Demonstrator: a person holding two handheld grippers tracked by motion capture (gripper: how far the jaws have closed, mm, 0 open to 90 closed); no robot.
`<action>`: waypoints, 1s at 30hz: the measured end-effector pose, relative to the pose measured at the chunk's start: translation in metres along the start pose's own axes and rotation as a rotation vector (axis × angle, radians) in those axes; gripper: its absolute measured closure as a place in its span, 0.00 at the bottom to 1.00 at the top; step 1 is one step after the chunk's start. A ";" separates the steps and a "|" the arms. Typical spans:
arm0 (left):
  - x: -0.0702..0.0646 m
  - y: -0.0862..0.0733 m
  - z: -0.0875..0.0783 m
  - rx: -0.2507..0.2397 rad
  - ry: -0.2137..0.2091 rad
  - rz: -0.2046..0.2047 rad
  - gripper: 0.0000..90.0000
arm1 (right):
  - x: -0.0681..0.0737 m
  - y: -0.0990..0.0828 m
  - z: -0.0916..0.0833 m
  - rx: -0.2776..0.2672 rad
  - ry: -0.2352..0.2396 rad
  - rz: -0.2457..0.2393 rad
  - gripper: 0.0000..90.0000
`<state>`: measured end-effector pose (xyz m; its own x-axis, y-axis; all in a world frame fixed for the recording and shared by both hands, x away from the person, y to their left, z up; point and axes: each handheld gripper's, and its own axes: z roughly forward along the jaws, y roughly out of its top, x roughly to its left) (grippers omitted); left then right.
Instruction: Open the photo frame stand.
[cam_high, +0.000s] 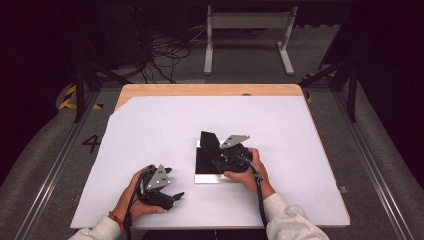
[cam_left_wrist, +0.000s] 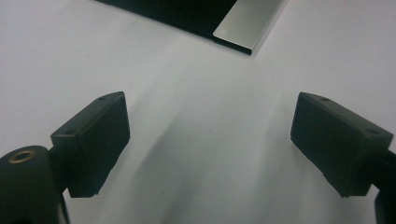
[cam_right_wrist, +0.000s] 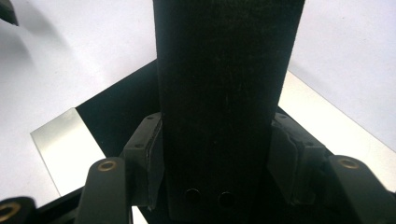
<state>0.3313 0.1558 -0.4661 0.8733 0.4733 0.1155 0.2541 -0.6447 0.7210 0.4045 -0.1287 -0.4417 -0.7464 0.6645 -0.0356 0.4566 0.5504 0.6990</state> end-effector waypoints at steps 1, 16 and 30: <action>0.000 0.000 0.001 0.006 0.003 0.007 0.14 | 0.000 -0.001 0.000 -0.006 0.004 0.002 0.47; -0.001 0.003 0.001 0.000 -0.005 0.010 0.14 | 0.000 0.002 -0.001 0.013 0.005 0.016 0.48; -0.003 0.008 0.004 0.002 -0.016 0.026 0.15 | 0.007 0.007 -0.004 0.067 0.028 0.049 0.48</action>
<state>0.3323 0.1464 -0.4636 0.8861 0.4467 0.1234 0.2319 -0.6581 0.7163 0.4008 -0.1218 -0.4340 -0.7354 0.6774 0.0178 0.5235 0.5513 0.6497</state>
